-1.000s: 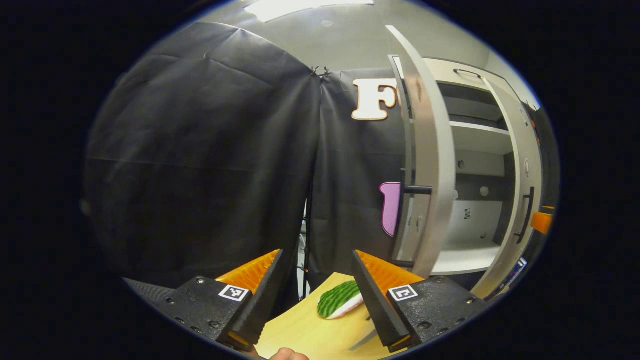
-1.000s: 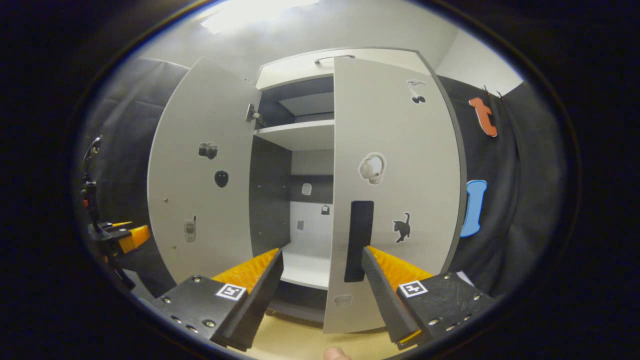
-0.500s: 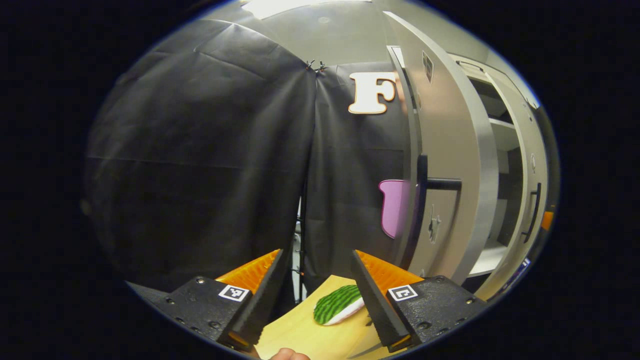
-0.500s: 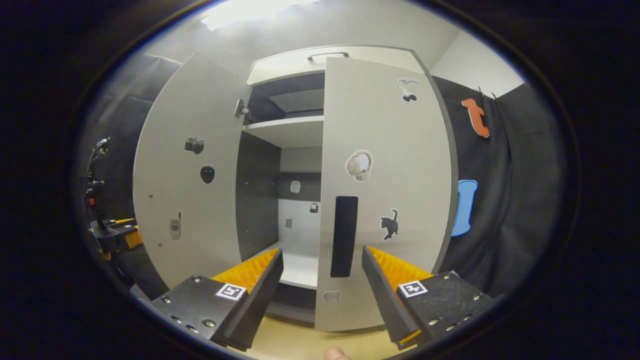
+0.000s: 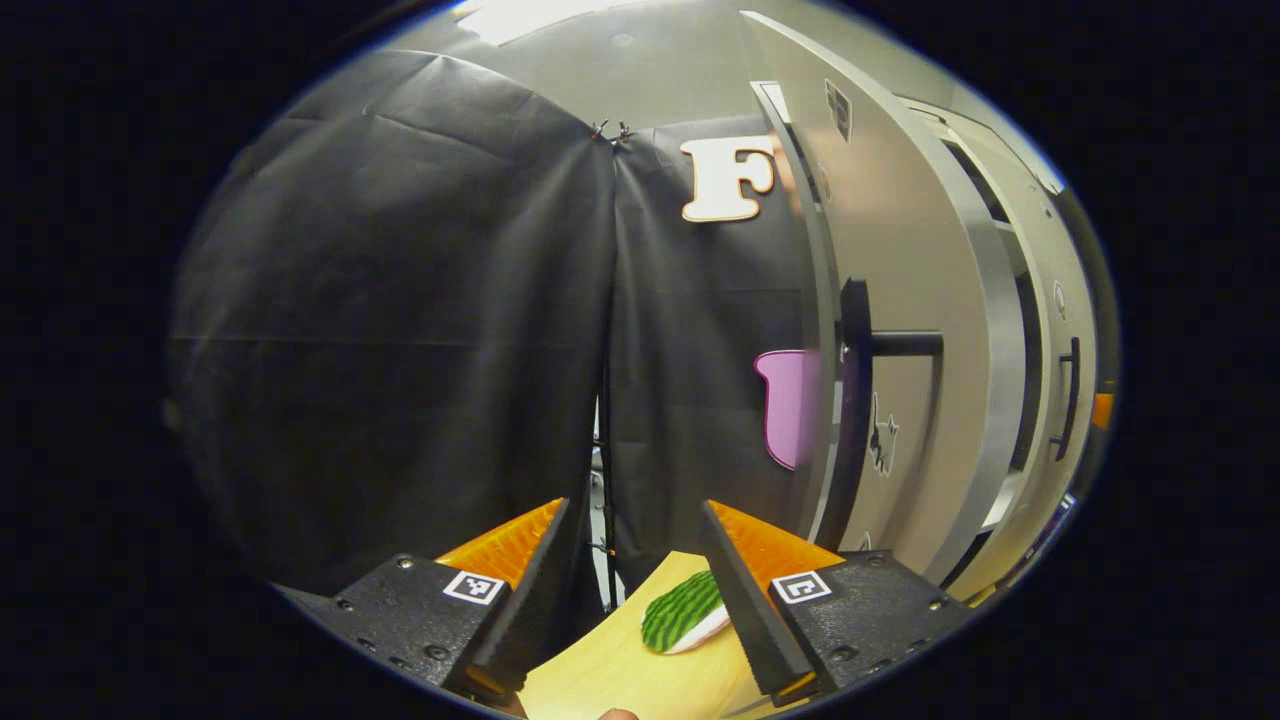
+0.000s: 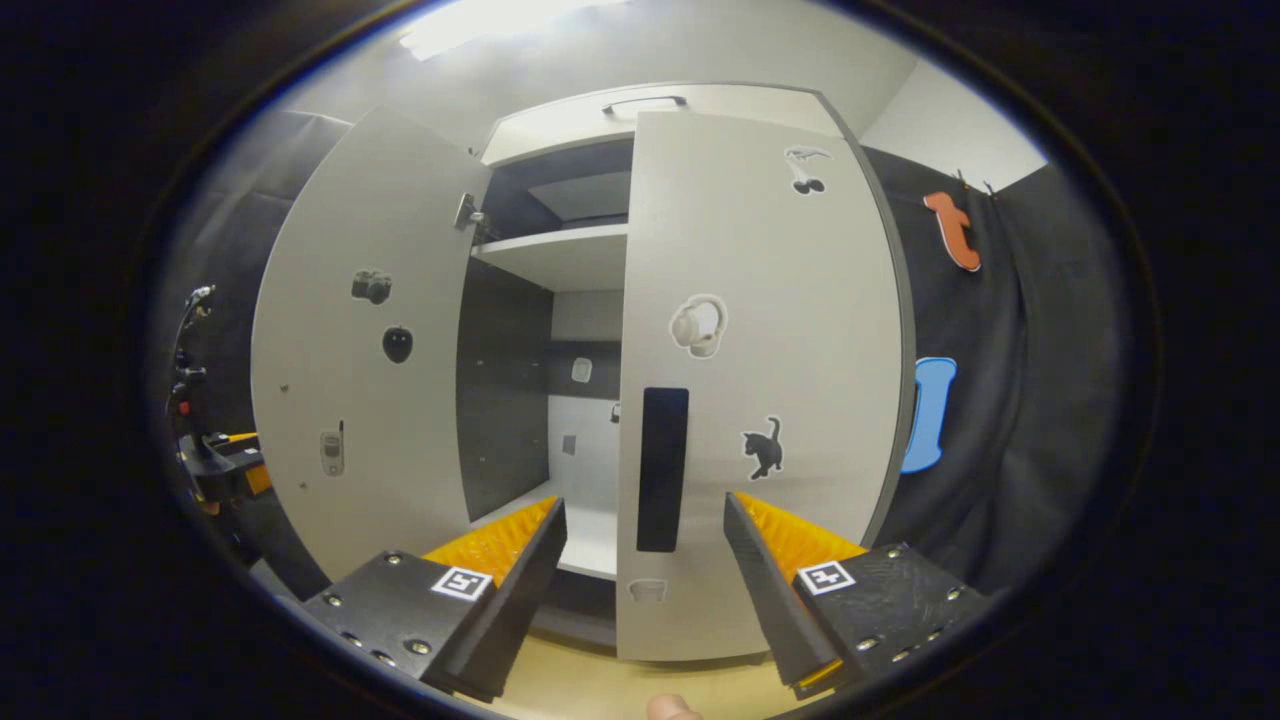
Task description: Grasp the bottle in the cabinet with the left hand and place it on the coaster, then close the right door with the right hand and the left door with the left hand.
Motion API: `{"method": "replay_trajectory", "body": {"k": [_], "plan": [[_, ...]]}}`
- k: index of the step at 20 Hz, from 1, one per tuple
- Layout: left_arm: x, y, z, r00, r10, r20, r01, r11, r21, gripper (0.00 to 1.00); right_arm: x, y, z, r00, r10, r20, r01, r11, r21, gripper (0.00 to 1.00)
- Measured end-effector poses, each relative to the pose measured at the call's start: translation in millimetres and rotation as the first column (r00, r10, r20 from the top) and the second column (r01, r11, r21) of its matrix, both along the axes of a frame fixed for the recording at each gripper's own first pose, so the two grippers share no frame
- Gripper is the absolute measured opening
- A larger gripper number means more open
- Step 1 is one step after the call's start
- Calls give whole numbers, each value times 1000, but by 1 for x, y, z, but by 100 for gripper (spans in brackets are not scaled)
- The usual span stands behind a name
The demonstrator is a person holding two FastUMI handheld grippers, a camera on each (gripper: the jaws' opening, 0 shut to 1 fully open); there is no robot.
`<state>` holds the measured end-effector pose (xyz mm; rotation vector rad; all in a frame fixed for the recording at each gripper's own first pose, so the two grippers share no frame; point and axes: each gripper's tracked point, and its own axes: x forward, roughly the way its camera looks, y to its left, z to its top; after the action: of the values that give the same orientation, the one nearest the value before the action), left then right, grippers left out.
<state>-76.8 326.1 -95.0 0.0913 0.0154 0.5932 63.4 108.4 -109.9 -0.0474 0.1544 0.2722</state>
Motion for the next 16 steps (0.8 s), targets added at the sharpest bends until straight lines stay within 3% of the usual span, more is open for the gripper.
{"method": "replay_trajectory", "body": {"k": [10,16], "plan": [[8,-15,-5,999,-33,27,35,997,-75,81,1,-6,-4,1000,17,5,-17,1000,-16,95],[15,-42,-8,995,-94,29,96,992,-88,81,0,-15,-1,1000,11,8,-10,1000,-14,95]]}}
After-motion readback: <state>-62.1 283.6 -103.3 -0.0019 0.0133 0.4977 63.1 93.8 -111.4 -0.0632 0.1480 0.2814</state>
